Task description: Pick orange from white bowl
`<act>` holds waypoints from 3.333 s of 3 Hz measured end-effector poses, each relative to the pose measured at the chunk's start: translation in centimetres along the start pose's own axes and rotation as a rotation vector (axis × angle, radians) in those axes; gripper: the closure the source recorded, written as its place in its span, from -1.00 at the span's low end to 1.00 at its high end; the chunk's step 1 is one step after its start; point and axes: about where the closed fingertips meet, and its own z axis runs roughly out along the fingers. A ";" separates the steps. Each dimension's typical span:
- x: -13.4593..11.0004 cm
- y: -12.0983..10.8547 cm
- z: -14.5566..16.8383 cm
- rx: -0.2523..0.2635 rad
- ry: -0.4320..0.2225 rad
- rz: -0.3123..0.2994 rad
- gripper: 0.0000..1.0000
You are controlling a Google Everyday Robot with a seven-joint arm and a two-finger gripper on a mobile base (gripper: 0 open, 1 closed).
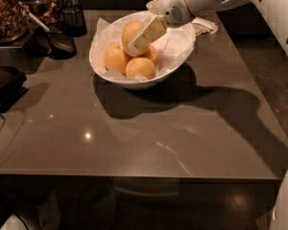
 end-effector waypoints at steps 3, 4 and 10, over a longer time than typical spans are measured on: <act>0.3 -0.8 1.3 -0.011 0.081 0.034 -1.00; 0.6 -0.4 2.5 -0.055 0.061 0.043 -1.00; 1.1 -0.7 4.0 -0.092 0.056 0.026 0.77</act>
Offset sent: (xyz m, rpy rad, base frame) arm 0.0162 0.0017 -0.0077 -0.0980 0.0748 -0.0434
